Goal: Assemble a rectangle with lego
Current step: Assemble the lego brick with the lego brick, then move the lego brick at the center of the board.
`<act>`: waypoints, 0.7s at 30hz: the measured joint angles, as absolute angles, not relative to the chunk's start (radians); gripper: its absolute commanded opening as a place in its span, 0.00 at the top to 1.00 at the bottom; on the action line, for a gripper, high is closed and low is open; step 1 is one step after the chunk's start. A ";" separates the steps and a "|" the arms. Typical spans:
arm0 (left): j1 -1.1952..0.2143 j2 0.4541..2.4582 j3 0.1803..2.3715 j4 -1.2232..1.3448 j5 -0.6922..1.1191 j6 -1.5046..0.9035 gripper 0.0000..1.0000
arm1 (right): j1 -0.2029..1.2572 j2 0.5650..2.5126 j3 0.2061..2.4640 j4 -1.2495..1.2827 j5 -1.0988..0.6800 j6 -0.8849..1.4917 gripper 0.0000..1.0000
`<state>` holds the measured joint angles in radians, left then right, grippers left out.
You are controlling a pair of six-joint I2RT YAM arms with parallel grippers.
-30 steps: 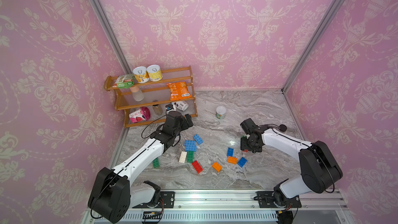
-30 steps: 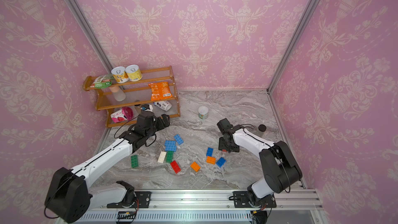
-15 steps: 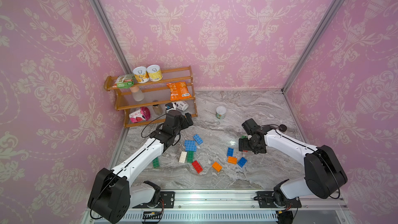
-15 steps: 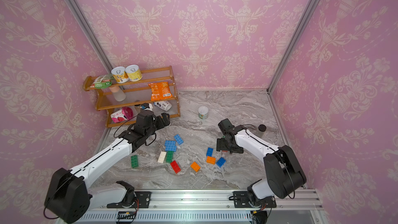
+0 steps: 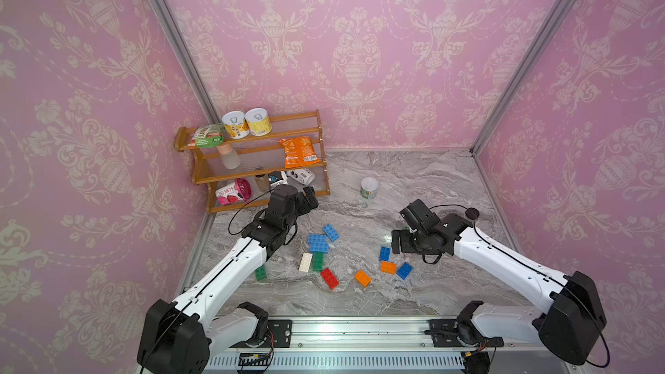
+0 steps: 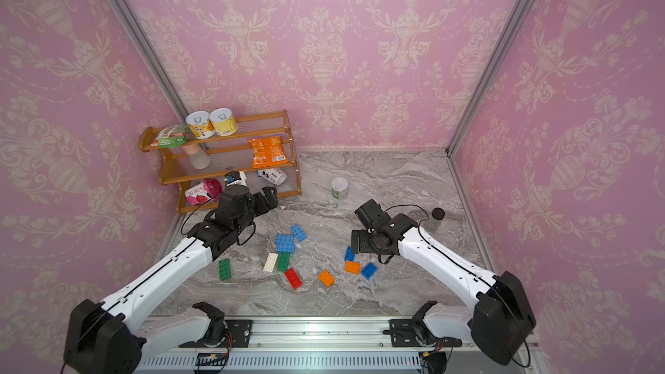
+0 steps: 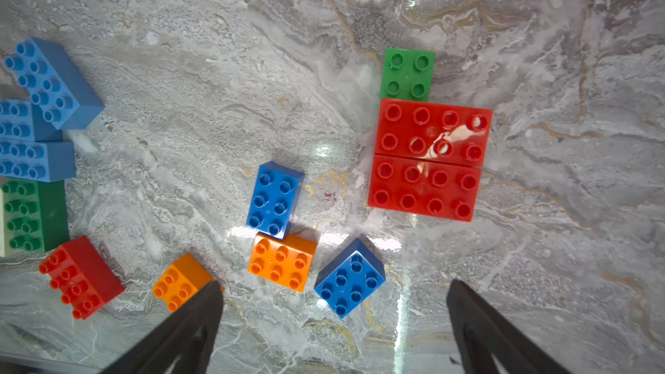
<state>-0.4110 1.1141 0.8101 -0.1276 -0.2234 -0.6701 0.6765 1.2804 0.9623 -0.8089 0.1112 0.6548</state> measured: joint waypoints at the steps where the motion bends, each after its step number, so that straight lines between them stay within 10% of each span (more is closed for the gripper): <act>1: -0.411 1.103 0.810 -0.141 -0.235 -0.670 0.01 | 0.714 1.296 0.977 -0.807 0.117 0.665 0.00; 21: -0.411 0.877 0.812 -0.423 -0.475 -0.691 0.01 | 1.106 1.652 1.230 -0.692 0.154 0.731 0.01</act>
<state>-0.4110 0.8768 0.8116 -0.4229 -0.4751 -0.6907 1.1057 1.6524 1.2297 -0.6918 0.1543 0.7307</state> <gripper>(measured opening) 0.993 0.989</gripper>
